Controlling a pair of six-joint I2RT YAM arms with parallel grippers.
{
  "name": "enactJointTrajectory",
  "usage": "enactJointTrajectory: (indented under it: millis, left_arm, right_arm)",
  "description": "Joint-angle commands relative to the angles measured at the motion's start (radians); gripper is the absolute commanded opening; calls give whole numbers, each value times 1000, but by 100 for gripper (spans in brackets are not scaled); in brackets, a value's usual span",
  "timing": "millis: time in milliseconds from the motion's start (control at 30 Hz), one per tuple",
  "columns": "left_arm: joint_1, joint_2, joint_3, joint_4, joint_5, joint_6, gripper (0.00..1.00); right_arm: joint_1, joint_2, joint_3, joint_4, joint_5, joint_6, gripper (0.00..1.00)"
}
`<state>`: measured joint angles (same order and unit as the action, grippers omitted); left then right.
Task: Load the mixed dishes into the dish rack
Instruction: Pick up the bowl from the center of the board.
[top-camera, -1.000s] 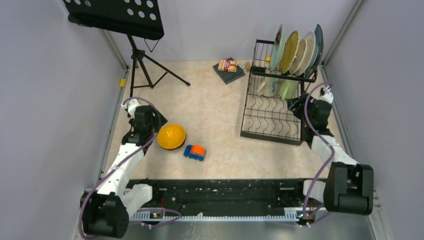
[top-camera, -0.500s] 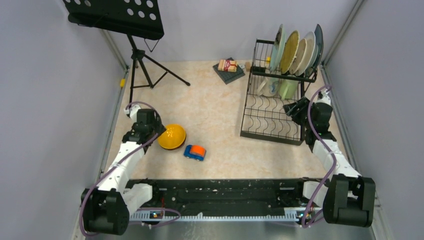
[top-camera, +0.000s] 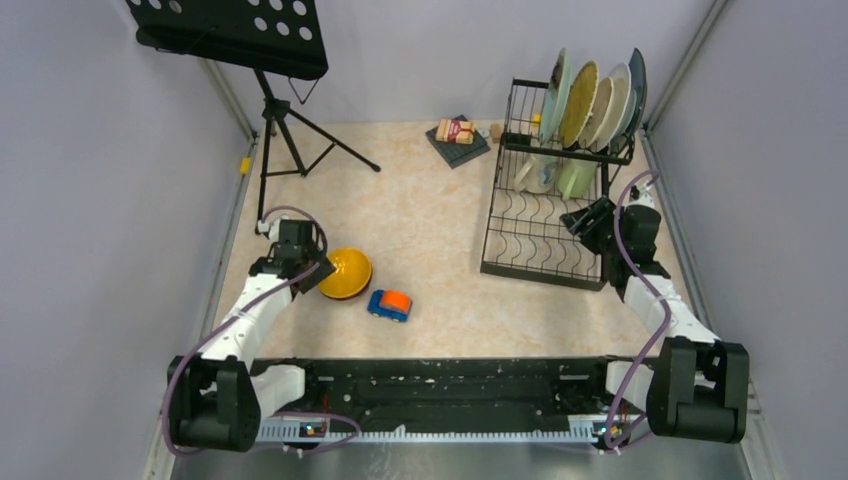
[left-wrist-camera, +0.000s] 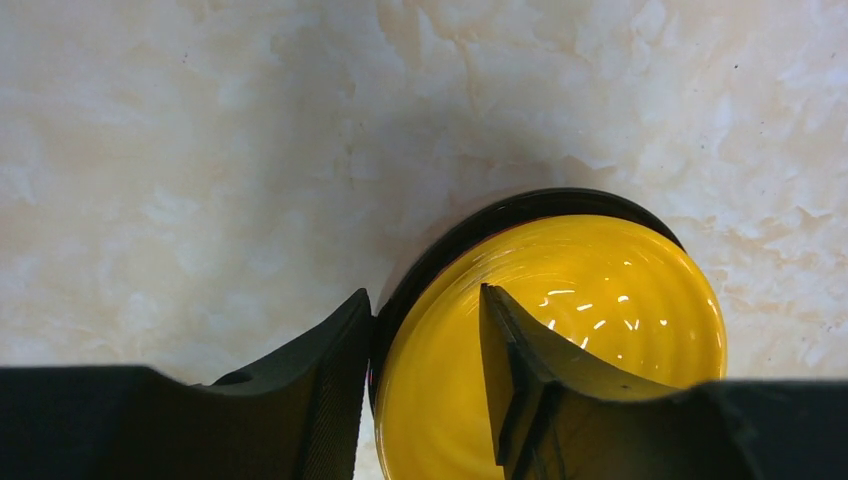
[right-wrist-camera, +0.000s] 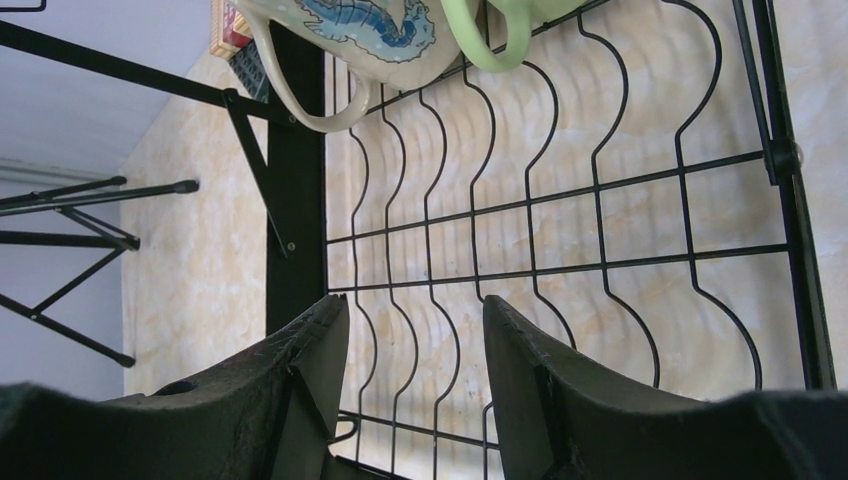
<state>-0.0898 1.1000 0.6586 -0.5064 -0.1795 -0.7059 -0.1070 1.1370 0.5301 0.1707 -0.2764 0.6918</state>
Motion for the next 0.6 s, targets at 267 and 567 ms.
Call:
enactJointTrajectory:
  millis: [267,567]
  left_arm:
    - [2,10,81,-16,20,84,27]
    - [2,5,99,-30,16,113,24]
  right_arm:
    - [-5,0,8,21,-29,20,54]
    - [-6,-28,29,-18,-26,5,54]
